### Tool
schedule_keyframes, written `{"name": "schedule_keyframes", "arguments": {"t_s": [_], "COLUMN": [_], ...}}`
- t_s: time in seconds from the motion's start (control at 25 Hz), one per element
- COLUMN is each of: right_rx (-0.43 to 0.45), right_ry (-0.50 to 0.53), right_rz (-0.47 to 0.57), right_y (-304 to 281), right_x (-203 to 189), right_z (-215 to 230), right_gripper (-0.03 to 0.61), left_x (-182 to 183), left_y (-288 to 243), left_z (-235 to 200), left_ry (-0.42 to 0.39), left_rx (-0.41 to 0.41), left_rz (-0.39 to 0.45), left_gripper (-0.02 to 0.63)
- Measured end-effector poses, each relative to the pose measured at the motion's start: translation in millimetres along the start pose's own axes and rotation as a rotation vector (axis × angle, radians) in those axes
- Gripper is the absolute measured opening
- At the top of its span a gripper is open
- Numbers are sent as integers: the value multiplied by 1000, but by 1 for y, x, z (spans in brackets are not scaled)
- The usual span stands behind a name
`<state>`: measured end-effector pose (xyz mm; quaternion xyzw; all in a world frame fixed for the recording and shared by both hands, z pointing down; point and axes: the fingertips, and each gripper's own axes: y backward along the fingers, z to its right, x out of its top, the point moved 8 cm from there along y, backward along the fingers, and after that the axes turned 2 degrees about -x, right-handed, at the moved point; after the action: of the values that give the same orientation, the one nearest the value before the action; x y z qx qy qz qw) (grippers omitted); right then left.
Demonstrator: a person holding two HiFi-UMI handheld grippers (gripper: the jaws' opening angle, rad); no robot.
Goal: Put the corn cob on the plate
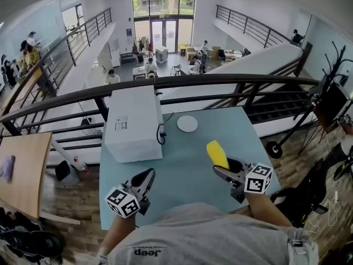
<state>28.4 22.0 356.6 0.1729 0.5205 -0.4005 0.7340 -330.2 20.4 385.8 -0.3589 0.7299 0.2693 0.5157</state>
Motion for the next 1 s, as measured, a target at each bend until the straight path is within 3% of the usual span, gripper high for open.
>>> {"name": "schedule_keyframes", "arguments": {"t_s": [0.24,0.44,0.6,0.72,0.84,1.0], "right_rx": [23,69,124,151,173,154], "right_ry": [-17,-40,-69,-80,-49,-27], "right_rz": [-37,-68,-88,-126,-152,-164], "right_y": [-23,-9,2,12,16,-11], "right_x": [0,8,-1,-5,3,-7], "right_z": [30,68,132,185,231,270], "right_gripper": [252,250,251,250,250,250], "left_x": [-13,-14,-30,-44,-49,-54], "left_y": [-15,-55,-104,-147,-186,-197], "left_z": [-23,-6,3,18,34,20], "left_ry": [27,22,1,23,52,52], "left_rx": [31,73,139,203,214,261], "left_rz": [-14,-32,-56,-61,-83,-132], "left_gripper": [12,12,12,12,12,12]}}
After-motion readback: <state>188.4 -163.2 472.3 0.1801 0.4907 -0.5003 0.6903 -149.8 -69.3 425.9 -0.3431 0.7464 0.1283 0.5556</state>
